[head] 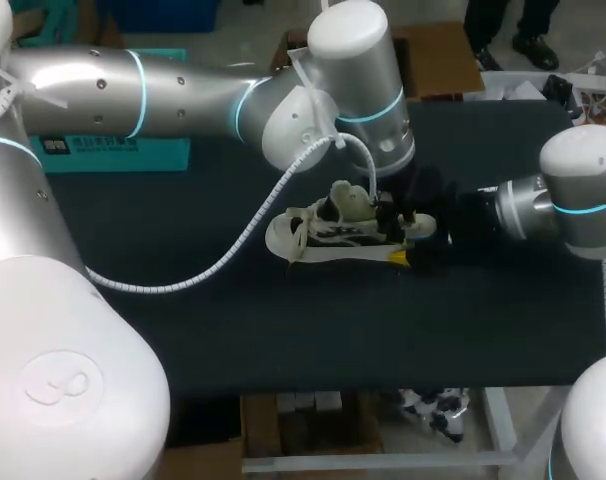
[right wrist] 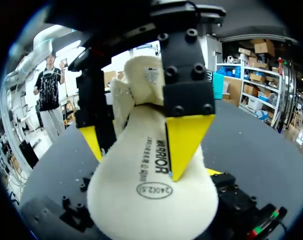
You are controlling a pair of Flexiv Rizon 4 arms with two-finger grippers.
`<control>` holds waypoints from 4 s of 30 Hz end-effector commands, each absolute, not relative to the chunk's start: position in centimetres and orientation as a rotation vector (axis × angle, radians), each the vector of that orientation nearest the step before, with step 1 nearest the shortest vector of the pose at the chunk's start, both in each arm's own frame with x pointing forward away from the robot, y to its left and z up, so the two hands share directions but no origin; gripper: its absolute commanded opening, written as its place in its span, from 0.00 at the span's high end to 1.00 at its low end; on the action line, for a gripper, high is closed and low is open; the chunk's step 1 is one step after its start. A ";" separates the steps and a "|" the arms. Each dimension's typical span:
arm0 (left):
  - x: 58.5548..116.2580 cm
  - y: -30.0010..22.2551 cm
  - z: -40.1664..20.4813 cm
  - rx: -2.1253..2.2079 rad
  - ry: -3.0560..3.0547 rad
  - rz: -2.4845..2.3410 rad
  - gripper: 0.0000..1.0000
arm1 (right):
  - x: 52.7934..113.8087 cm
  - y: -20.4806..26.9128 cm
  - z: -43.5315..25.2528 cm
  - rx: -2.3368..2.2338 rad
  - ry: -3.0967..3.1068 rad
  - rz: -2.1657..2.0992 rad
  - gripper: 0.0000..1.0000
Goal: Open the shoe tongue, take the insole out of the shoe, put the insole back into the shoe, and pack the shoe into the shoebox
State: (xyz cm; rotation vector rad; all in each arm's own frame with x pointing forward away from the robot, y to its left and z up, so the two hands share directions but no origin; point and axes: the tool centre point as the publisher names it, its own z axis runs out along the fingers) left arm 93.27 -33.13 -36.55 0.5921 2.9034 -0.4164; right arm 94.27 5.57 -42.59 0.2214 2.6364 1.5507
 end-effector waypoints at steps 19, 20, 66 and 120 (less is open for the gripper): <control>94.7 -32.7 -34.3 0.490 2.850 -0.465 0.55 | 94.1 5.7 -43.3 0.220 2.634 1.554 1.00; 94.7 -32.6 -34.3 0.488 2.848 -0.466 0.55 | 94.1 5.7 -43.3 0.220 2.634 1.554 1.00; 91.4 -32.3 -22.9 0.829 2.675 -1.242 1.00 | 93.9 3.0 -41.2 0.264 2.620 1.513 0.00; 87.6 -18.7 -6.3 0.479 1.916 -1.911 1.00 | 97.0 1.1 -30.6 0.125 3.079 0.632 0.00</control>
